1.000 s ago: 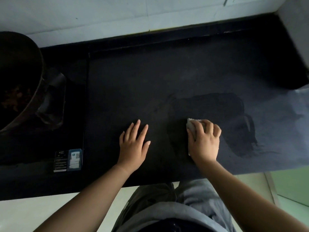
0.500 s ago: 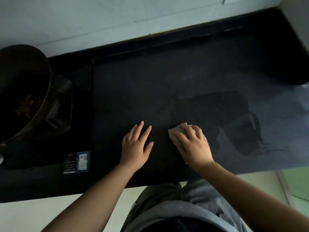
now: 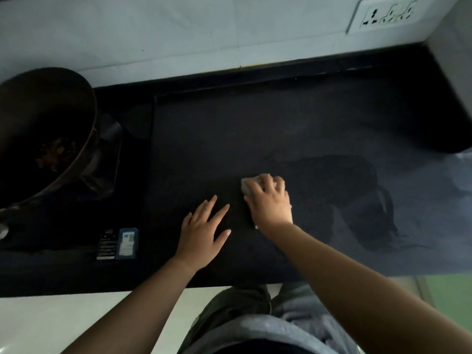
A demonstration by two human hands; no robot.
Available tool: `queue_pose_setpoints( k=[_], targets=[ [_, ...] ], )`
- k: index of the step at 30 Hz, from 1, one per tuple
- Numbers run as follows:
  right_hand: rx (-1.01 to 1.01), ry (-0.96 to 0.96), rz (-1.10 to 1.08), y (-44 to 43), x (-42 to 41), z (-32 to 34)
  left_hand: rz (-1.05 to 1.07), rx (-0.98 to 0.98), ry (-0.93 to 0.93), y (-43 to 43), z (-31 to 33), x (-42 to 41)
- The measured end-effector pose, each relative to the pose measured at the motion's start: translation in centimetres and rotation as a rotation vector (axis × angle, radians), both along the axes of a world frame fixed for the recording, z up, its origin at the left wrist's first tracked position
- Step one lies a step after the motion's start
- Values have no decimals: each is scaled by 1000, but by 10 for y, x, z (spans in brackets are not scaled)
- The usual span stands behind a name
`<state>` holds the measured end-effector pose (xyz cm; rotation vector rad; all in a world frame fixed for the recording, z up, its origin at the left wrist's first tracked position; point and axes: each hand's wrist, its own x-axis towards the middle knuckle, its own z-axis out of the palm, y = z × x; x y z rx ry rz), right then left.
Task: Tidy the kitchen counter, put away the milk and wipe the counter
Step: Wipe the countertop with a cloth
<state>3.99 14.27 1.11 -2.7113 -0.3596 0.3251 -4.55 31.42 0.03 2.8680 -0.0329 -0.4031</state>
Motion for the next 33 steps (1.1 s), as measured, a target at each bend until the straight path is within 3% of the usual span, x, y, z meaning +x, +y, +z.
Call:
queue_pose_setpoints(
  k=[7, 14, 20, 24, 33],
  targets=[
    [18, -145, 104, -51, -51, -14, 44, -9, -13, -3, -3, -15],
    [-13, -119, -340, -72, -7, -7, -32, -3, -8, -9, 1, -20],
    [-25, -161, -59, -53, -50, -7, -29, 0, 16, -19, -3, -35],
    [-15, -197, -36, -70, -78, -13, -47, 15, 16, -17, -2, -34],
    [-18, -191, -436, -90, -35, -10, -61, 17, 34, -36, 0, -34]
  ],
)
